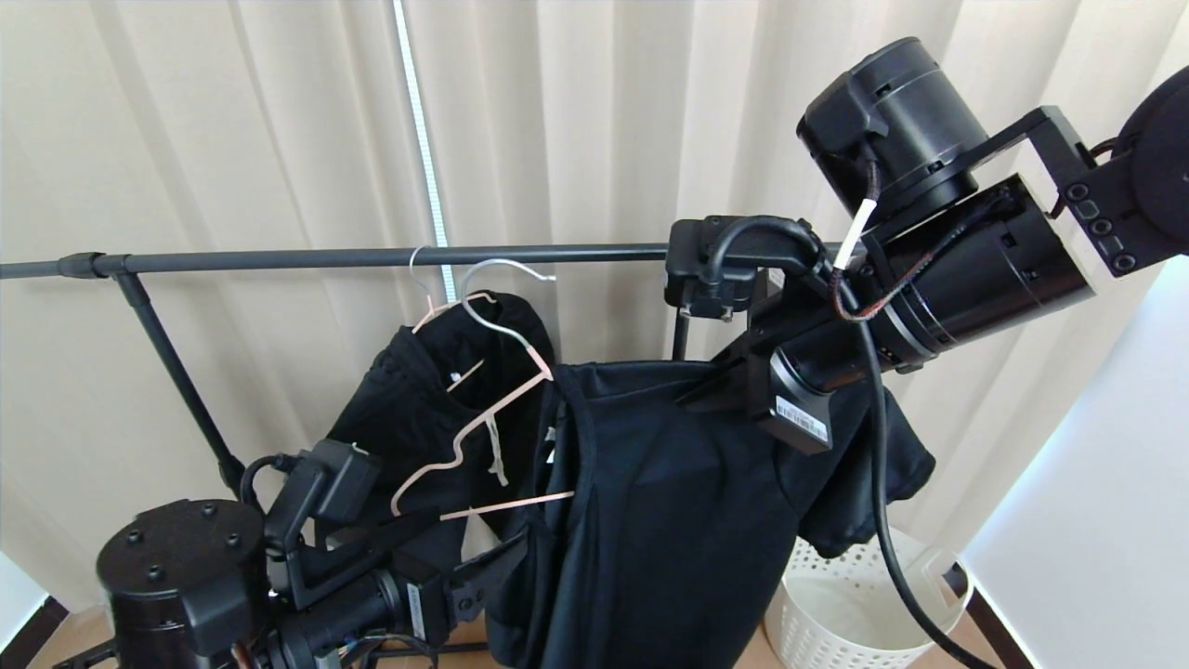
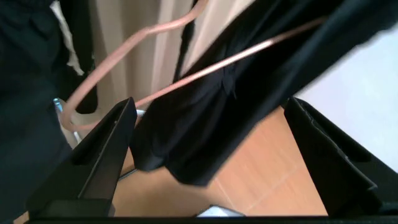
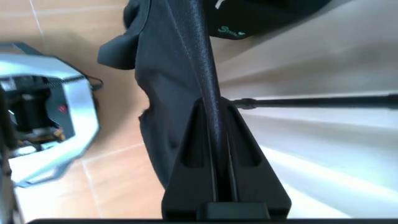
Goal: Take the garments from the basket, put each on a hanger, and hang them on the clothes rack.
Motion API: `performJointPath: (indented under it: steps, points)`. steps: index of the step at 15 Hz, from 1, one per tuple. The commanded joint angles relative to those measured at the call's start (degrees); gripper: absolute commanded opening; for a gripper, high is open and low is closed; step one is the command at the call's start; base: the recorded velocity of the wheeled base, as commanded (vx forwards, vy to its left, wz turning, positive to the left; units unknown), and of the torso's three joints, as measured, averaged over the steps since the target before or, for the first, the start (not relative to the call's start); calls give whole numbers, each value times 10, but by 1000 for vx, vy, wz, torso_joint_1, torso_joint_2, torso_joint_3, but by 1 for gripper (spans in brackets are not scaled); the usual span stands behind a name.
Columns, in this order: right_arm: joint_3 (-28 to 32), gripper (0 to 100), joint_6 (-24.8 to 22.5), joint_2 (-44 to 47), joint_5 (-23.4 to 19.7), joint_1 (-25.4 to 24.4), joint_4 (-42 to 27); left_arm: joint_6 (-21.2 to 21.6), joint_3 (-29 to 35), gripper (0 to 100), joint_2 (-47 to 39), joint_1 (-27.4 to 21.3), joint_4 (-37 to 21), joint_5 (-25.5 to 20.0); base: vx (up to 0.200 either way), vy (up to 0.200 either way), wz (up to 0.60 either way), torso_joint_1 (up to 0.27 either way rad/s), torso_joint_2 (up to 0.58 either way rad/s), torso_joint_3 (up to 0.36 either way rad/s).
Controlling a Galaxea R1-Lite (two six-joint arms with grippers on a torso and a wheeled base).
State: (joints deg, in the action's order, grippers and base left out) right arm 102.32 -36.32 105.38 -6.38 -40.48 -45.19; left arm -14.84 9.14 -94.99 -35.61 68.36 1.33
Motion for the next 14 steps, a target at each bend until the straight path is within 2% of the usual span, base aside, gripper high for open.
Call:
performJointPath:
  steps: [1, 4, 7, 11, 14]
  points:
    - [2, 0, 13, -3, 14, -7, 1, 0, 11, 100, -18, -12, 0, 18, 0, 0, 0, 0, 0, 0]
    - [3, 0, 53, -2, 18, -15, 8, -4, 25, 100, -34, -17, 1, 61, 0, 0, 0, 0, 0, 0]
    - [3, 0, 80, 0, 19, -19, 12, -15, 31, 100, -36, -17, 2, 66, 0, 0, 0, 0, 0, 0]
    - [2, 0, 122, 2, 19, -26, 27, -16, 49, 100, -51, -35, 6, 142, 0, 0, 0, 0, 0, 0]
    - [3, 0, 125, 1, 19, -26, 35, -16, 47, 100, -59, -41, 19, 145, 0, 0, 0, 0, 0, 0]
